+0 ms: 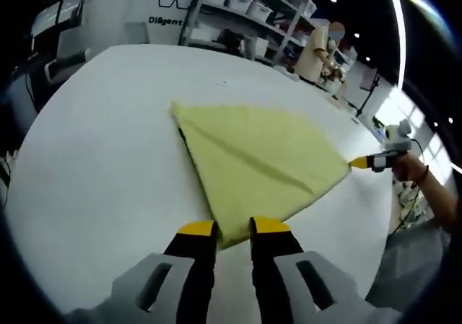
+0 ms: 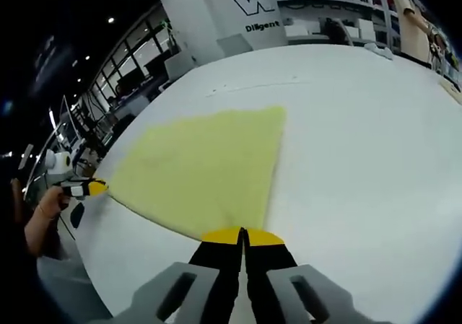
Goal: Fold the garment on the visible template until the final outline fits inside the template.
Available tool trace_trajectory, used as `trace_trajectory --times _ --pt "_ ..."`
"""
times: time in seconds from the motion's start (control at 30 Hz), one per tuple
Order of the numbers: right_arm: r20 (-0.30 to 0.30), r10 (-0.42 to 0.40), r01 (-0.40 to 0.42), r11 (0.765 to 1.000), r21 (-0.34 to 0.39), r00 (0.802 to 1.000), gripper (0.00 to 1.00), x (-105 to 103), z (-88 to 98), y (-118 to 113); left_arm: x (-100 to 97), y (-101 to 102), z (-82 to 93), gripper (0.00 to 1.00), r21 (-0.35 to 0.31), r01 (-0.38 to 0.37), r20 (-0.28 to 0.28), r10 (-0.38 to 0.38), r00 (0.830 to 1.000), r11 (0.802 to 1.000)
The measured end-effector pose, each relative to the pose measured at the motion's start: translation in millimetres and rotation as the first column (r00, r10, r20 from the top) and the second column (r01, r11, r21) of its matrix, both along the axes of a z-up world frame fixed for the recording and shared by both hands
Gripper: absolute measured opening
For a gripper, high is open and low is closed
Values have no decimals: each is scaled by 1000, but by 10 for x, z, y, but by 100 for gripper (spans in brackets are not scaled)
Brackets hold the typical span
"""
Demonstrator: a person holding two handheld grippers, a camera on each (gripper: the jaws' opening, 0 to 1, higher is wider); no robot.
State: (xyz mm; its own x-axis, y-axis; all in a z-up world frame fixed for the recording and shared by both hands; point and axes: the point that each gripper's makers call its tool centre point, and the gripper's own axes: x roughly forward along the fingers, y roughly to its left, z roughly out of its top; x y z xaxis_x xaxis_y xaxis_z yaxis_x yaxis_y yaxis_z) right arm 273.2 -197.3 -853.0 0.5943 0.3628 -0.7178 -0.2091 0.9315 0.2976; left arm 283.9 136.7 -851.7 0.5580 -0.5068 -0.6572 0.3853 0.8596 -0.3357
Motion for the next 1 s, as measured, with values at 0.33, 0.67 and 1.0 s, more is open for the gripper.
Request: trace_trajectory --times 0.33,0.67,1.0 --pt "-38 -18 15 997 -71 999 0 -90 -102 -161 -45 15 -14 1 56 37 28 -39 999 998" --pt "-6 -27 27 998 54 1000 0 -120 13 -57 -57 35 -22 1 60 46 21 -47 999 997" --pt "4 9 -9 999 33 1000 11 -73 -2 34 -59 34 -27 1 58 50 20 -51 998 997"
